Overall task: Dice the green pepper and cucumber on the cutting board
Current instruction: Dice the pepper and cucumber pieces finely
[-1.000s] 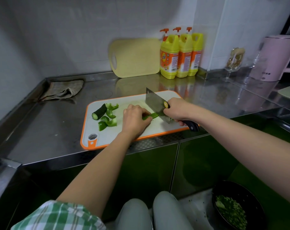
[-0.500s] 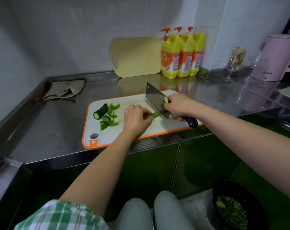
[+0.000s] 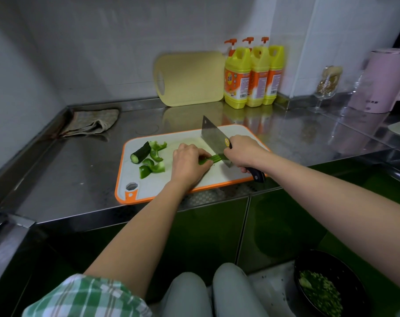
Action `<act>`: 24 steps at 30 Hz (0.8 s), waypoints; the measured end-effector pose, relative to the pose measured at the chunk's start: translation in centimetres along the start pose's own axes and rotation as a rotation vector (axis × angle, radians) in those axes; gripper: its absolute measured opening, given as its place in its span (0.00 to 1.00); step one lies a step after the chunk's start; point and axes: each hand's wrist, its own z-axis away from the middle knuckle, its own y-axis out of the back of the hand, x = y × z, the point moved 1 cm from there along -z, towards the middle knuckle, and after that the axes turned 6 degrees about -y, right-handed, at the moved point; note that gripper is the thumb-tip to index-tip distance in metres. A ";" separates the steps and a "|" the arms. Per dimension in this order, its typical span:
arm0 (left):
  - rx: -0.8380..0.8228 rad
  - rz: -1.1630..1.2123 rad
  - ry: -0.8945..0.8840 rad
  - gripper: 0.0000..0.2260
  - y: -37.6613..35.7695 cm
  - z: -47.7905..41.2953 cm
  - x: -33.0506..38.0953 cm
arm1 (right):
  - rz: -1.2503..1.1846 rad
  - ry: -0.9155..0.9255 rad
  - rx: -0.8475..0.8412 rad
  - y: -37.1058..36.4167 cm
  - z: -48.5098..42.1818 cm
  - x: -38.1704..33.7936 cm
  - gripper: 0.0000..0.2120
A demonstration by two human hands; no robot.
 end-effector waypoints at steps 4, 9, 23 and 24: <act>0.001 -0.009 -0.001 0.11 -0.1 0.0 0.0 | -0.041 0.014 0.064 0.4 -0.3 0.3 0.08; 0.004 -0.002 0.000 0.11 -0.1 -0.1 0.0 | -0.034 0.029 -0.061 1.7 0.6 0.0 0.07; 0.011 0.000 0.018 0.14 0.2 0.2 0.2 | -0.069 0.014 0.061 0.0 0.1 0.1 0.07; 0.012 -0.005 0.025 0.14 0.2 0.3 0.2 | -0.082 0.020 0.065 0.2 0.0 0.2 0.07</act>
